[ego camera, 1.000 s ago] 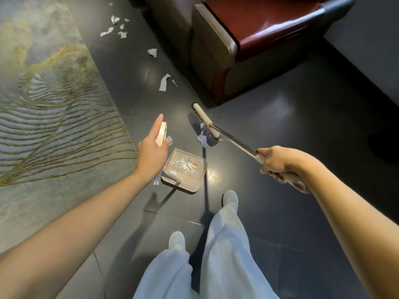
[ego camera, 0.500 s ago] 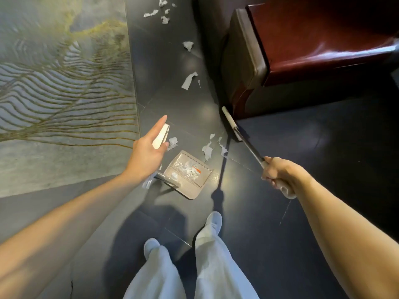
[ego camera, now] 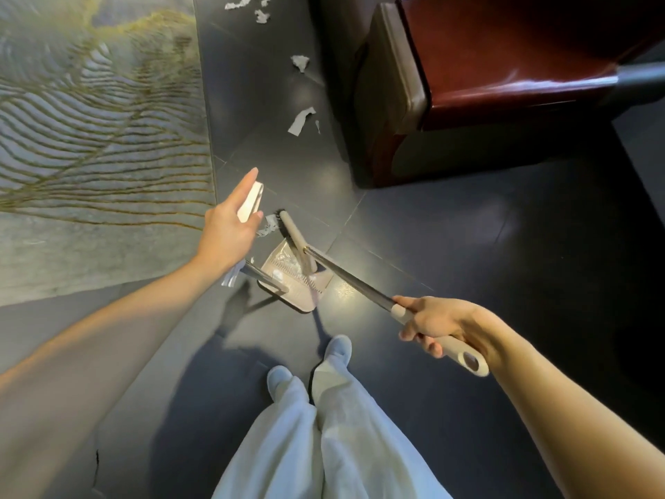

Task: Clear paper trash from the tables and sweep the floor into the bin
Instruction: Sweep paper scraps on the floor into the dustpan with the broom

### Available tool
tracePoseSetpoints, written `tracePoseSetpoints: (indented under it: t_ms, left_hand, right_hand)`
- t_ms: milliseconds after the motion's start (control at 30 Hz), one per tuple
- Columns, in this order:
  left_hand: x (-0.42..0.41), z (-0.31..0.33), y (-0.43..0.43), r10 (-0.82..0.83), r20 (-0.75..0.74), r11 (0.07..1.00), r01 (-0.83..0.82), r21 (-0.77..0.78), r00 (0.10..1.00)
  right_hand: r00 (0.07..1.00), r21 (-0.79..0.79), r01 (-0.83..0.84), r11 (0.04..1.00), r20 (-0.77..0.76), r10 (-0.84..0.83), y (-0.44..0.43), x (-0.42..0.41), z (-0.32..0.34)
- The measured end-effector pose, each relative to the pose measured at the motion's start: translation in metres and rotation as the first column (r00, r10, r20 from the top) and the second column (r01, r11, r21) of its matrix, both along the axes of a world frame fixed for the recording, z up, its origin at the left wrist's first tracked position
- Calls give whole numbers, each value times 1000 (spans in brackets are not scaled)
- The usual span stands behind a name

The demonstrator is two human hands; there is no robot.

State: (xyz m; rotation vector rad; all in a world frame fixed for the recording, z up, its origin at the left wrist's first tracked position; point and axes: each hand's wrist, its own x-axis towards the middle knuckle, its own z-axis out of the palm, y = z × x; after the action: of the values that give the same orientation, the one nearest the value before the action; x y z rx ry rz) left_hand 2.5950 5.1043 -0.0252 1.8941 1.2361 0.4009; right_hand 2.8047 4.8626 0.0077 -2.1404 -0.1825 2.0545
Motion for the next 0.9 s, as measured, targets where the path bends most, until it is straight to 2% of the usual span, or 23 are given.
tracePoseSetpoints:
  t_ms: [100, 267, 500, 633, 700, 767, 833, 900]
  left_hand:
    - [-13, 3, 0, 15, 4, 1000, -15, -12, 1000]
    - [-49, 2, -12, 60, 20, 998, -61, 31, 998]
    - [-108, 8, -28, 216, -2, 976, -216, -2, 976]
    - [-147, 11, -37, 350, -31, 936, -351, -16, 936]
    - [-167, 10, -42, 403, -36, 915, -402, 18, 915]
    - [-181, 9, -45, 416, -77, 909, -411, 65, 906]
    - [-190, 7, -44, 428, -130, 904, -422, 71, 894]
    - [-192, 6, -42, 455, -124, 891, -449, 70, 882]
  right_hand:
    - [1000, 29, -4, 1000, -10, 4, 2, -2, 18]
    - [993, 96, -115, 989, 41, 112, 25, -2, 41]
    - [952, 172, -274, 946, 189, 241, 106, 7, 39]
    - [835, 181, -509, 842, 341, 431, 165, -11, 13]
    - [781, 196, -588, 785, 389, 488, 185, -26, -5]
    - [688, 144, -691, 709, 432, 583, 194, -38, -19]
    - [597, 77, -766, 639, 455, 661, 196, -50, -28]
    - [576, 69, -790, 609, 423, 699, 188, -64, -32]
